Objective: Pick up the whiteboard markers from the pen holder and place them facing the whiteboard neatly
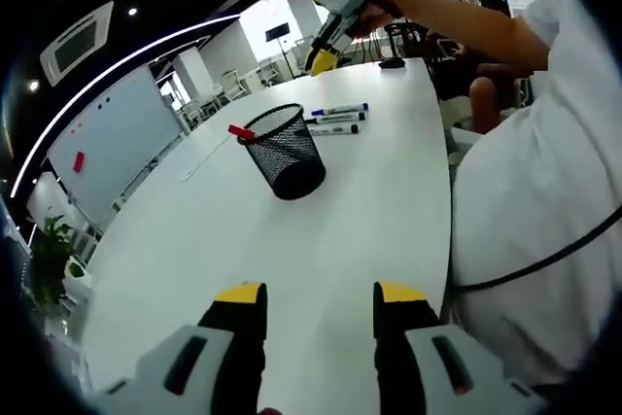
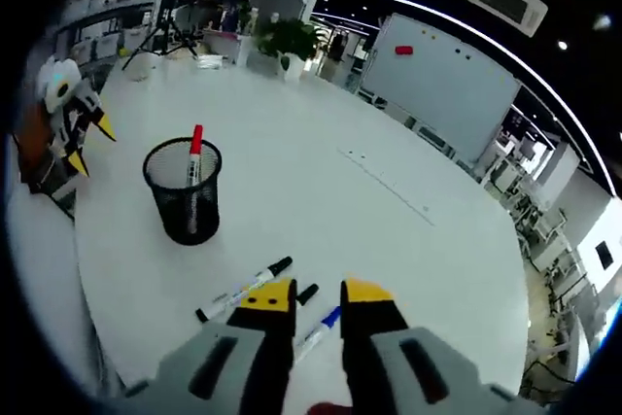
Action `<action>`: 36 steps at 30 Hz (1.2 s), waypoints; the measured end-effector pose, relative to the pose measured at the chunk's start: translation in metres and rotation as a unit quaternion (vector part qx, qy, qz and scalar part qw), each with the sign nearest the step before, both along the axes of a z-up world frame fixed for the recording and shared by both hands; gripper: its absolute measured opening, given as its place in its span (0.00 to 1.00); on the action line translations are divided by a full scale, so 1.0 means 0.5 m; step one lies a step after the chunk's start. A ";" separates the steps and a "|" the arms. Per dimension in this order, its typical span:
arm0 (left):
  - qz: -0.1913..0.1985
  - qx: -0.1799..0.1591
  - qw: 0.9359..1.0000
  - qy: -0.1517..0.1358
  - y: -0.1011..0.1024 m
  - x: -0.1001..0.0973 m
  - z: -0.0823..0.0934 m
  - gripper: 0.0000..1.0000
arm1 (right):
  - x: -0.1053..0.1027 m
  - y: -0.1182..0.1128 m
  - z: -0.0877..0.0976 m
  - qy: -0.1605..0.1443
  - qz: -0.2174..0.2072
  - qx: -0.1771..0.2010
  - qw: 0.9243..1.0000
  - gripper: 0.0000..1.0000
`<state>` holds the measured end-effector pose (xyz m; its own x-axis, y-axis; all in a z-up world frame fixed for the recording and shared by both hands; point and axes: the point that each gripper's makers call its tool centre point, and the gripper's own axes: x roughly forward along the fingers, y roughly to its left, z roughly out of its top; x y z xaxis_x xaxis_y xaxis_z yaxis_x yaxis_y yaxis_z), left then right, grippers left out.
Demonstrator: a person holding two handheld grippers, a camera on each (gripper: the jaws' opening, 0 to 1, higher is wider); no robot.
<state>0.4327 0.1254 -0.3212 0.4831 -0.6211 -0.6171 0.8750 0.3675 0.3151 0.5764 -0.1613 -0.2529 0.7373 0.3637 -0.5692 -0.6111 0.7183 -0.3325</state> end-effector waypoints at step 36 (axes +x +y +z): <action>-0.038 -0.030 0.999 0.001 -0.028 -0.023 0.012 0.46 | -0.042 0.307 0.007 0.036 0.143 0.067 0.987 0.16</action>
<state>0.4211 0.1114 -0.3153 0.4321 -0.6918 -0.5786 0.9016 0.3180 0.2932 0.5552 -0.0080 -0.2497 0.5526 0.6273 -0.5487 -0.8141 0.5471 -0.1945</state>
